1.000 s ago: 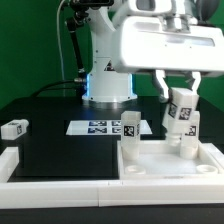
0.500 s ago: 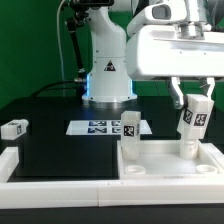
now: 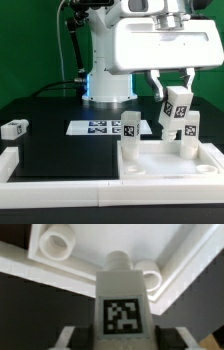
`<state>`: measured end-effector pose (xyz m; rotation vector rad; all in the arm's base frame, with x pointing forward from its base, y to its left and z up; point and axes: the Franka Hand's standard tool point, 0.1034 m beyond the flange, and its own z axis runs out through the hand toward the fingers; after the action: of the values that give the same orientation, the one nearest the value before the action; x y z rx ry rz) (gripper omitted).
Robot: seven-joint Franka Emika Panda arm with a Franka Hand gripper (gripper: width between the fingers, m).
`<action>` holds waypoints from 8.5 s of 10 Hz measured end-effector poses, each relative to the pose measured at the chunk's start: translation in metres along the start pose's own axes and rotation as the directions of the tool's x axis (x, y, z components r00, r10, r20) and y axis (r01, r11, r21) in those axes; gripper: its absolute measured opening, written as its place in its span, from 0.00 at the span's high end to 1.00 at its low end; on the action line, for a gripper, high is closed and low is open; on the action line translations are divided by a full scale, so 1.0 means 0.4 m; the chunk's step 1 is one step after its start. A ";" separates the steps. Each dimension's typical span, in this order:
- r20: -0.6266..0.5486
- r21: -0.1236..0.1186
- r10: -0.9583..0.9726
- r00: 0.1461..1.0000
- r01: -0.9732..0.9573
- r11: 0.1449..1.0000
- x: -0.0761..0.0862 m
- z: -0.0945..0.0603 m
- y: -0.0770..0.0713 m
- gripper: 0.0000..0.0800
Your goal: Assemble square table
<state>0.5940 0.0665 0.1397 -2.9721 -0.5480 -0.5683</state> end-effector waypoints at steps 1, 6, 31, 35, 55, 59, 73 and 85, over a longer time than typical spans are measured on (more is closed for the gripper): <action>-0.020 0.003 0.042 0.999 -0.042 0.999 0.021 0.005 -0.009 0.64; -0.055 0.014 0.114 0.992 -0.114 0.993 0.046 0.076 -0.060 0.64; -0.116 0.003 0.113 0.987 -0.114 0.994 0.012 0.168 -0.093 0.19; -0.064 0.017 0.116 0.991 -0.115 0.993 0.016 0.167 -0.087 0.19; 0.342 0.028 0.278 0.898 -0.305 0.952 0.064 0.198 -0.076 0.19; 0.345 -0.008 0.407 0.846 -0.431 0.902 0.066 0.199 -0.084 0.54; 0.243 -0.189 0.961 0.133 -0.965 0.182 0.059 0.199 -0.101 0.42; 0.319 -0.041 0.620 0.716 -0.643 0.764 0.065 0.195 -0.096 0.49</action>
Offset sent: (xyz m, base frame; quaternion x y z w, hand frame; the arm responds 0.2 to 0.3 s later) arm 0.0212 0.0100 -0.0148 -0.0097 0.0313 0.0447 0.9985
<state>0.6296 0.1211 0.0767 -2.9052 0.4514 0.0014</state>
